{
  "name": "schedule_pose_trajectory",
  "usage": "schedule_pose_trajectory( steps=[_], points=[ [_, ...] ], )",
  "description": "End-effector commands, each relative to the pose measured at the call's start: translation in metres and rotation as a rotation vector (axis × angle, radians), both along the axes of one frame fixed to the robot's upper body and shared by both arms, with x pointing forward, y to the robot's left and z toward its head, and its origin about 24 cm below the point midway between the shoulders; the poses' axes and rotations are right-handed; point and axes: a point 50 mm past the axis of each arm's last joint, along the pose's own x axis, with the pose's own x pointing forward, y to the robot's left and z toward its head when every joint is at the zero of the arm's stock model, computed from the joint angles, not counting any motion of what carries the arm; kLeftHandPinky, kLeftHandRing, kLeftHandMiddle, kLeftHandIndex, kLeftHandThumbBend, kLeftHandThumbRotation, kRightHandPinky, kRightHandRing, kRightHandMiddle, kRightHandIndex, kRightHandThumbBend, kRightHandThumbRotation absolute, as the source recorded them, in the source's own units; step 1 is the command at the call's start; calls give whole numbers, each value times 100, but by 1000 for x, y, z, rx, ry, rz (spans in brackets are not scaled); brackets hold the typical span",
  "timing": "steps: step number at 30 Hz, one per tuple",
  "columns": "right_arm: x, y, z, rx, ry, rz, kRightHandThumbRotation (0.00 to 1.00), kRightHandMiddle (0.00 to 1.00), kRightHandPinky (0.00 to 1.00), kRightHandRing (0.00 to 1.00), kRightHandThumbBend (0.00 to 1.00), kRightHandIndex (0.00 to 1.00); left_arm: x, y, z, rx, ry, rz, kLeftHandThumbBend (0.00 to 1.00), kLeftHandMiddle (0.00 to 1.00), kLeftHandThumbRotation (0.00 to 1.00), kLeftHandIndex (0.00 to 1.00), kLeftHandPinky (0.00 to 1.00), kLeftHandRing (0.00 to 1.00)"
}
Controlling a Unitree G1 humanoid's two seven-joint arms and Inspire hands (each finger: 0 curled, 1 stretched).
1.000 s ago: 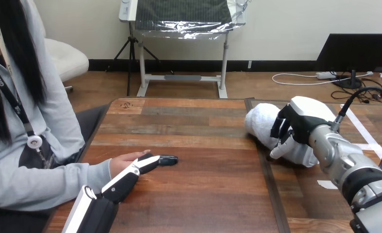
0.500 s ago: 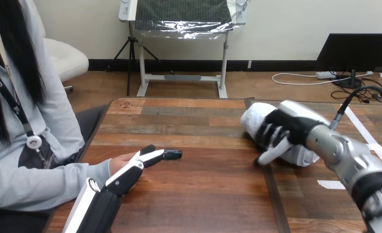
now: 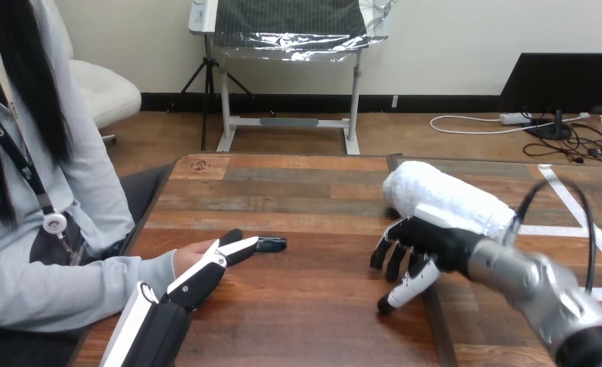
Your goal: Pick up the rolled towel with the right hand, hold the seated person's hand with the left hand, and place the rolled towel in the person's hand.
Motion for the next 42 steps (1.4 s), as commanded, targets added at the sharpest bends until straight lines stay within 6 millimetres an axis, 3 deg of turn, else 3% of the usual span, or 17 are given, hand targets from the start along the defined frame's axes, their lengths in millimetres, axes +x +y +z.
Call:
schedule_pose_trajectory(
  steps=[1,9,24,42],
  points=[
    [-24,-5,79,92,-196,157,4,57,41,52,84,62,23,-8,13,-39,-86,-45,89,80,56,77,97,83],
    [-42,-12,105,142,-247,192,6,57,45,54,83,62,28,-9,14,-27,-95,-56,90,79,57,77,98,83],
    [-67,-27,151,212,-316,270,10,56,32,44,80,62,37,-12,16,-12,-108,-75,88,79,56,76,95,81],
    [-59,-45,186,397,-590,102,8,53,37,45,83,58,44,-15,15,-25,-97,-90,88,78,55,76,94,80]
  ],
)
